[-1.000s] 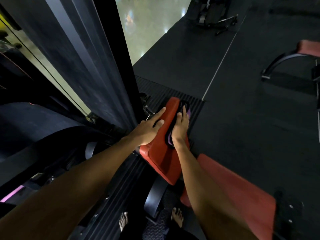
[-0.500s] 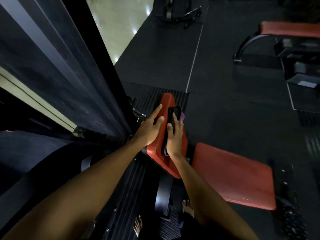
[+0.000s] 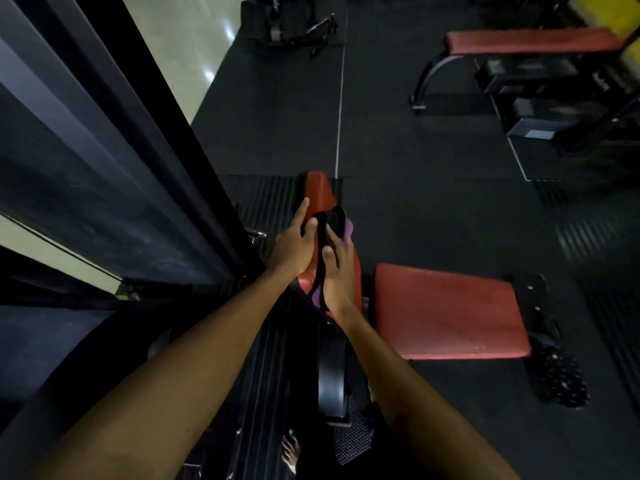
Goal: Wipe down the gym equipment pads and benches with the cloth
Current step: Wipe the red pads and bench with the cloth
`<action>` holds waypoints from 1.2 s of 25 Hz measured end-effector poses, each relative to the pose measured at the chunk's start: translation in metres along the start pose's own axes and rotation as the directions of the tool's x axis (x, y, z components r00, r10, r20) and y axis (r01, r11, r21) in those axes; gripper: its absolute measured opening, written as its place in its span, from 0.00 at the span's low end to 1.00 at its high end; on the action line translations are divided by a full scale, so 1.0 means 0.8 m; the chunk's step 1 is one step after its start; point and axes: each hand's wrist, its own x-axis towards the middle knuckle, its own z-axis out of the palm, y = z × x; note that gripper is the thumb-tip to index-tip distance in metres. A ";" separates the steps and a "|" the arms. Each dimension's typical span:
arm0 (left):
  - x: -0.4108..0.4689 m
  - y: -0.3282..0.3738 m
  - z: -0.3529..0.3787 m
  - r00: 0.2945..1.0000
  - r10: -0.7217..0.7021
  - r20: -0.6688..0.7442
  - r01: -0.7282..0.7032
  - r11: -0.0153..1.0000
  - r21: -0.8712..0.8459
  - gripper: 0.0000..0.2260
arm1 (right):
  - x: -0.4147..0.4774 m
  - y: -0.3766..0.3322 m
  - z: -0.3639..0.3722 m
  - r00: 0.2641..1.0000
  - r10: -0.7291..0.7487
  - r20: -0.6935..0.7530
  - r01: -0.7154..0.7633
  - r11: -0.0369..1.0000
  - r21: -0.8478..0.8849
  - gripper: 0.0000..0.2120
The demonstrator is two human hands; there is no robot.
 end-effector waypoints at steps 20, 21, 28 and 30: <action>-0.046 -0.010 0.003 0.993 0.079 -0.083 -0.084 0.995 -0.057 0.21 | -0.031 0.048 0.032 0.741 0.421 -0.522 -0.294 0.904 0.311 0.25; -0.046 -0.009 0.003 0.994 0.076 -0.082 -0.081 0.995 -0.059 0.21 | -0.031 0.032 0.037 0.706 0.460 -0.539 -0.301 0.883 0.359 0.23; -0.041 -0.016 0.007 0.989 0.130 -0.075 -0.135 0.989 -0.057 0.21 | -0.071 0.008 0.088 0.778 0.098 -0.620 -0.020 0.991 0.132 0.21; -0.042 -0.016 0.008 0.984 0.148 -0.100 -0.154 0.987 -0.055 0.21 | -0.063 0.039 0.082 0.760 0.099 -0.643 -0.051 0.994 0.093 0.21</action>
